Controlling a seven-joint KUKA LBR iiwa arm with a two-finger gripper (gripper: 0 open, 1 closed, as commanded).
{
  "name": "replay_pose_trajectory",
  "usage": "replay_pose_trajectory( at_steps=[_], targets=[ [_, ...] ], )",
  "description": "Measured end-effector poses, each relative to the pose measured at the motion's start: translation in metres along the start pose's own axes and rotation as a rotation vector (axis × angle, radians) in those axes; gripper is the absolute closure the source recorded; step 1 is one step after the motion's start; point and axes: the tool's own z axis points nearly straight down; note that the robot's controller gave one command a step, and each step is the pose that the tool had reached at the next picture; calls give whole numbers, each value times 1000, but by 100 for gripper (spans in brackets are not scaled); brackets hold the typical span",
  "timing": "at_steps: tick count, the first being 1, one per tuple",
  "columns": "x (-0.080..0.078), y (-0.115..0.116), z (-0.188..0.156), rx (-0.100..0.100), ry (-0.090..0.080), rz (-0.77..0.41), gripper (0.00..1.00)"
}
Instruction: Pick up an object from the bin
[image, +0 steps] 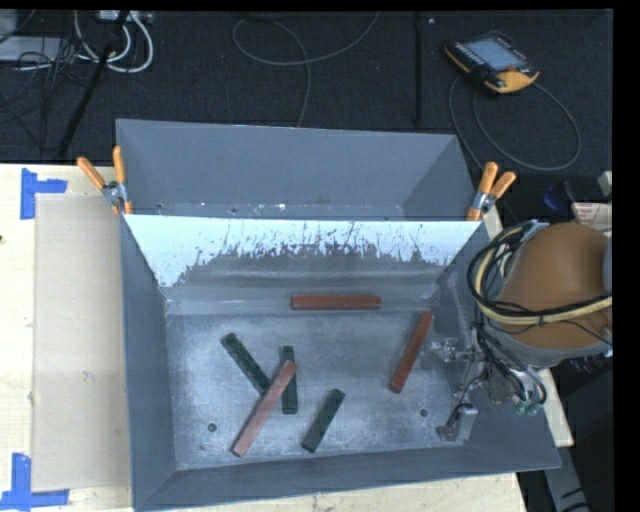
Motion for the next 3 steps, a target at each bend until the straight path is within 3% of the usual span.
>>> replay_pose_trajectory(
  at_steps=[1,2,3],
  targets=[
    [-30,-4,25,3,-11,-39,0],
    [-64,-2,25,-2,4,-125,0],
    [-96,-10,25,1,-5,-431,0]
  ],
)
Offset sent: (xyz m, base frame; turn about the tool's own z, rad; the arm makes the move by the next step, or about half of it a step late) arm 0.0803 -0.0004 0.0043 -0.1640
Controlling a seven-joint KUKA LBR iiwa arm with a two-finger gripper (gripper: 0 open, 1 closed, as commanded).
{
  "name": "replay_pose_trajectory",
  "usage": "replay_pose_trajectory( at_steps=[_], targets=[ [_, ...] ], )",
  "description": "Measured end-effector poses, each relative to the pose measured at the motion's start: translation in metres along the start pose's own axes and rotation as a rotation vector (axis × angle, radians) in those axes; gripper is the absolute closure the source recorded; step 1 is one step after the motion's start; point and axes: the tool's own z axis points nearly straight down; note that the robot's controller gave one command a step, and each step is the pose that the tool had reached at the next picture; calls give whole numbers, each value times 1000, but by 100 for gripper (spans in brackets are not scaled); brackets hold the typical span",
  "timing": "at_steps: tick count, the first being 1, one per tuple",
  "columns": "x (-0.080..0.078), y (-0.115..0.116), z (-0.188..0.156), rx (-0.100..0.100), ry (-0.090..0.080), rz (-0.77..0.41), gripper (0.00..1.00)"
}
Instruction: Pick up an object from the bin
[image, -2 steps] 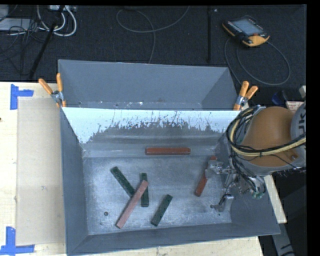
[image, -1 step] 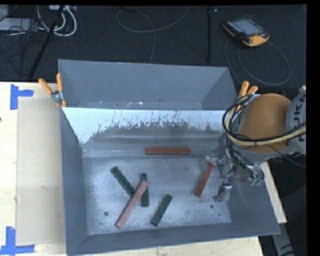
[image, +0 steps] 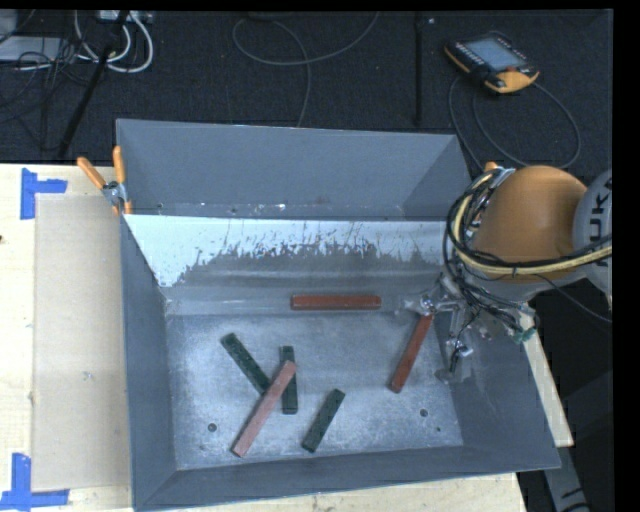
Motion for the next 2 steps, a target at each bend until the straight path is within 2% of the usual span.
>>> replay_pose_trajectory(
  at_steps=[1,2],
  targets=[
    [-7,9,58,-2,2,33,0],
    [0,-9,57,-4,0,-363,100]
  ],
)
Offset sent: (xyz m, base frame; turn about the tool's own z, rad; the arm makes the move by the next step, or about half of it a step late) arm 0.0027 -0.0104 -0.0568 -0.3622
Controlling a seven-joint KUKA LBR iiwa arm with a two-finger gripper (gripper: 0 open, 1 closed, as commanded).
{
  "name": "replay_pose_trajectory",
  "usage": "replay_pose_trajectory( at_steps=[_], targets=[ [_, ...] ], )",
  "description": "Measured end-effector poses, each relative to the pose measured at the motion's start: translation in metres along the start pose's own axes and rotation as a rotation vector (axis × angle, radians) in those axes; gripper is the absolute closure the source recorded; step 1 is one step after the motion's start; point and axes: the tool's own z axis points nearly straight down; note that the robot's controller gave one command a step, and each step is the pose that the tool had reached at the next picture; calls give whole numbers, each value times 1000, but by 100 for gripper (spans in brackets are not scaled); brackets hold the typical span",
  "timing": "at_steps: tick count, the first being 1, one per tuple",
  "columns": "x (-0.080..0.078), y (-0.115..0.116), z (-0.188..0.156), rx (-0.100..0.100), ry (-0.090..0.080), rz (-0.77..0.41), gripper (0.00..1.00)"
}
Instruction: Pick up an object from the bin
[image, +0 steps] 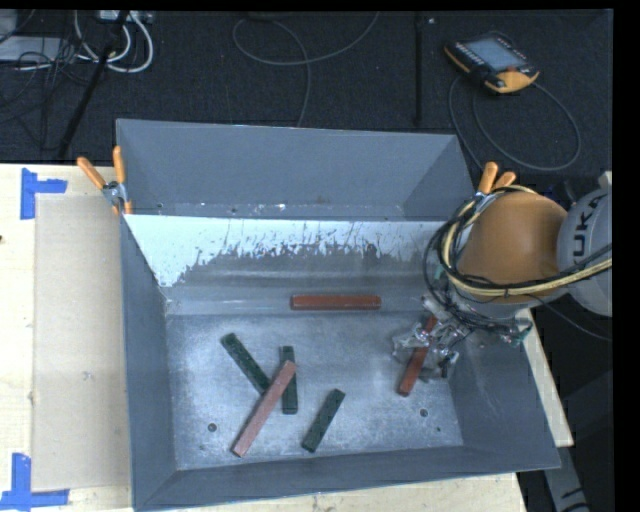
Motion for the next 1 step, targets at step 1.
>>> replay_pose_trajectory(
  at_steps=[1],
  targets=[
    [0,0,0,0,0,0,100]
  ],
)
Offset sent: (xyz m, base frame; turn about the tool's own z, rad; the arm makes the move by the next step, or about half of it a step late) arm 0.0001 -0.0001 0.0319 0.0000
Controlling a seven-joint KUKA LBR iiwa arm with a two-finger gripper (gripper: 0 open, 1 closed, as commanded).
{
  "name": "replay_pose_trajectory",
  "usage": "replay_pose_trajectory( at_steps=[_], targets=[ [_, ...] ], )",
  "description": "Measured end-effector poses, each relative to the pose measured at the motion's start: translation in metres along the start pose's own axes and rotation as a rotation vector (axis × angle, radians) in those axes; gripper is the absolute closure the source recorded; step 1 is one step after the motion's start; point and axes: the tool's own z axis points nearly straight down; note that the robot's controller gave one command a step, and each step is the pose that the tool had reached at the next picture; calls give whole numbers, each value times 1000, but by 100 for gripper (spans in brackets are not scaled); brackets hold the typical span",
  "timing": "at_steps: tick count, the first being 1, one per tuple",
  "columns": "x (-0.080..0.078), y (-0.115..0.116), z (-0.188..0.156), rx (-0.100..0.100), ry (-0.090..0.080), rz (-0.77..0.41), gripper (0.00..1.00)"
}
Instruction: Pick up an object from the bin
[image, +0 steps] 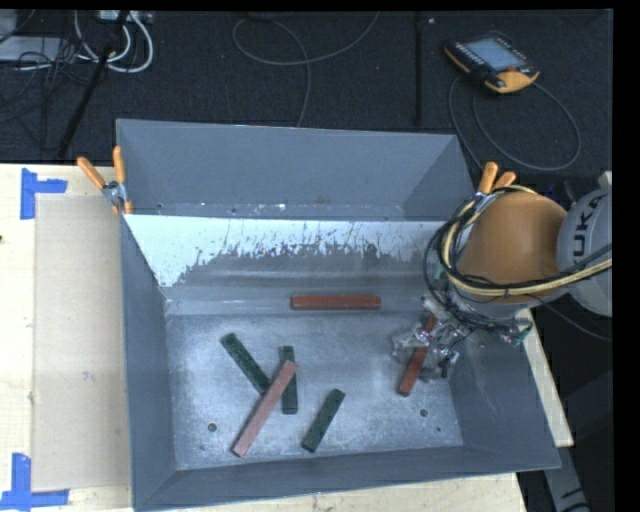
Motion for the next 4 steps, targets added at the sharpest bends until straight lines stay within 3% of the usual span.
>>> replay_pose_trajectory(
  at_steps=[4],
  targets=[
    [0,1,-48,0,4,3,100]
  ],
)
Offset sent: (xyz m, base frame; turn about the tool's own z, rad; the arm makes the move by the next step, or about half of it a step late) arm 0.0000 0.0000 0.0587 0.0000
